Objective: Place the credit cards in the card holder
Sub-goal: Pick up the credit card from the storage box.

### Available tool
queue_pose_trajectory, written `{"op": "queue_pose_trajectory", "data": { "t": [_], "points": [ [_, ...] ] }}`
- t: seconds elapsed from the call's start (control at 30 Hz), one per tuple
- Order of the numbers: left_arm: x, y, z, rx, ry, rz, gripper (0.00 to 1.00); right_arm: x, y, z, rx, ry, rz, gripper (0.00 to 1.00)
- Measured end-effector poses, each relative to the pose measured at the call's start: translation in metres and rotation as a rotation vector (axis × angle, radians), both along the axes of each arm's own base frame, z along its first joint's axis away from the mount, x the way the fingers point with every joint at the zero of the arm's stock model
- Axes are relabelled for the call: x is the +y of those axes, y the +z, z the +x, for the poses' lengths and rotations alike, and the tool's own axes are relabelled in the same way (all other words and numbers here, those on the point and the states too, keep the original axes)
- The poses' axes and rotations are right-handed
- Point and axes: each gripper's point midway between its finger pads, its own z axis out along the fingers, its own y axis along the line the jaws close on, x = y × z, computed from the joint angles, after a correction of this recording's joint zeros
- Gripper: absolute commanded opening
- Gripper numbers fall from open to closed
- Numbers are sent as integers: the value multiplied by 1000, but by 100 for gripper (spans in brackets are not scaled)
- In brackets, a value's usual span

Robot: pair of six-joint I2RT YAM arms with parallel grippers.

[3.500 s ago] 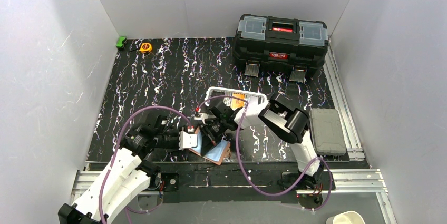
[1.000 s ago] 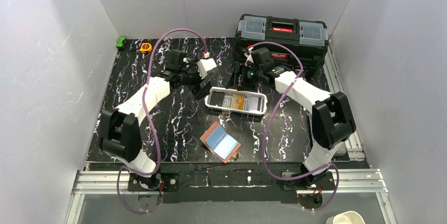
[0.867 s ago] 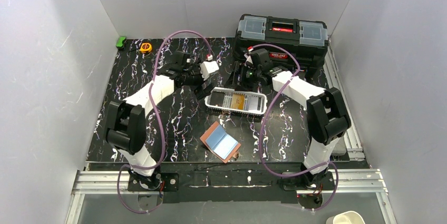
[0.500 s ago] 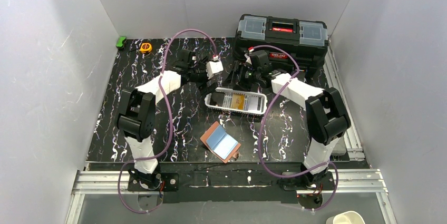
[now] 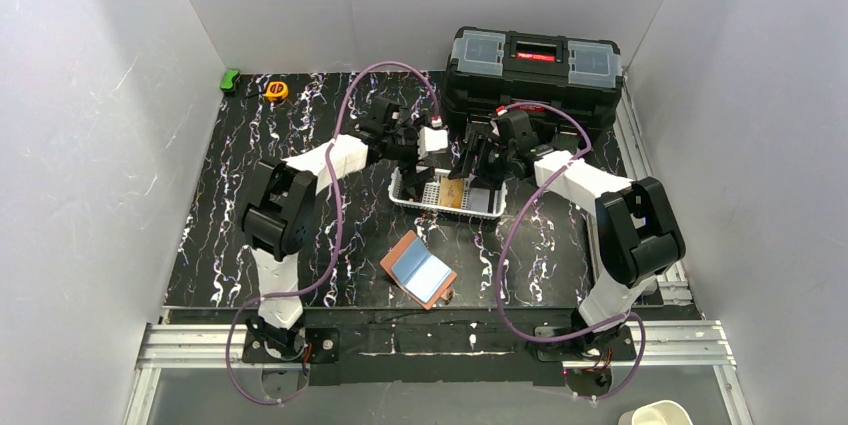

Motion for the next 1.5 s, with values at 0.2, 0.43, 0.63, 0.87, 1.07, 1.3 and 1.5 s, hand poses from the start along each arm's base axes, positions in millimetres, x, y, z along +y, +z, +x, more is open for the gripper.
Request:
{"op": "queue_pose_trajectory", "data": {
  "t": [0.2, 0.43, 0.63, 0.87, 1.07, 1.3, 1.5],
  "points": [
    [-11, -10, -7, -23, -71, 9, 96, -1, -7, -5, 17, 8, -4, 69],
    [-18, -10, -11, -54, -117, 11, 96, 2, -12, -2, 16, 14, 5, 67],
    [-24, -10, -15, -61, -135, 9, 96, 2, -29, -3, 41, 15, -5, 66],
    [-26, -11, -16, -70, -151, 8, 96, 1, -46, -6, 76, 16, -19, 65],
    [-26, -25, -16, -57, -161, 22, 96, 3, -46, -3, 64, 19, -11, 64],
    [-28, -39, -18, -38, -169, 32, 96, 4, -54, -3, 79, 22, -12, 63],
    [-29, -38, -18, -42, -170, 30, 95, 5, -54, -2, 75, 24, -5, 61]
  ]
}}
